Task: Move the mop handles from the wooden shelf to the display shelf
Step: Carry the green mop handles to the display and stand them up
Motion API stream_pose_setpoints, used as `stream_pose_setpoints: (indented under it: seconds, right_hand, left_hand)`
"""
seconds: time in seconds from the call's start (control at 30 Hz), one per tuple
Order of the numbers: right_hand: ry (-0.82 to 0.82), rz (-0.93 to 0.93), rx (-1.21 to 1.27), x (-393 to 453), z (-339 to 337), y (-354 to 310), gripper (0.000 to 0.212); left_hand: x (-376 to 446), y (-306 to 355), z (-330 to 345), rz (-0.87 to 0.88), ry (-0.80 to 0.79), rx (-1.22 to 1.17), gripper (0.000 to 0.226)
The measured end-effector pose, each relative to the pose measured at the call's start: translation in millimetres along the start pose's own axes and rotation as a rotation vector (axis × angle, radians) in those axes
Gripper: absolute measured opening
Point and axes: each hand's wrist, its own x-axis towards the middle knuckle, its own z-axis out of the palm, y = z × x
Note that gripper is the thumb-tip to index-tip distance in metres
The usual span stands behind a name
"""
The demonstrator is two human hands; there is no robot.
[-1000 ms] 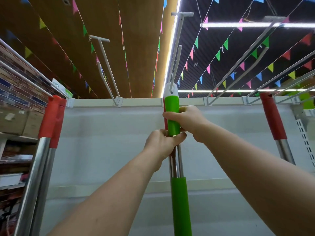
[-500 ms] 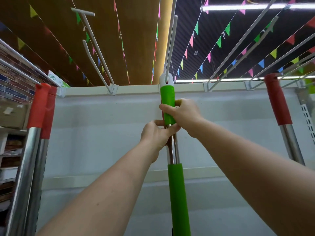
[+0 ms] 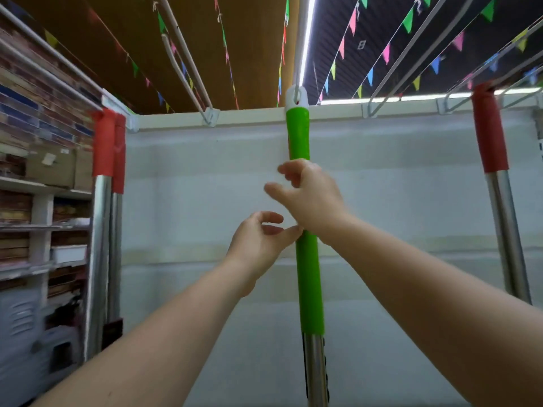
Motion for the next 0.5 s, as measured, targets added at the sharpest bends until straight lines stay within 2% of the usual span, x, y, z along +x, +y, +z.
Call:
stream_pose_setpoints:
  seconds: [0.27,0.5]
  right_hand:
    - [-0.314,0.104,0.262,-87.1,49.8,-12.8,0.032]
    - [-0.516,0.103,0.337,-158.2,111.3,-42.9,0.027]
  left_hand:
    - [-86.7,-49.7,-55.3,-0.141,0.191,0.069,0.011]
    - [-171.2,-90.0,-120.7,-0.279,0.417,0.143,0.010]
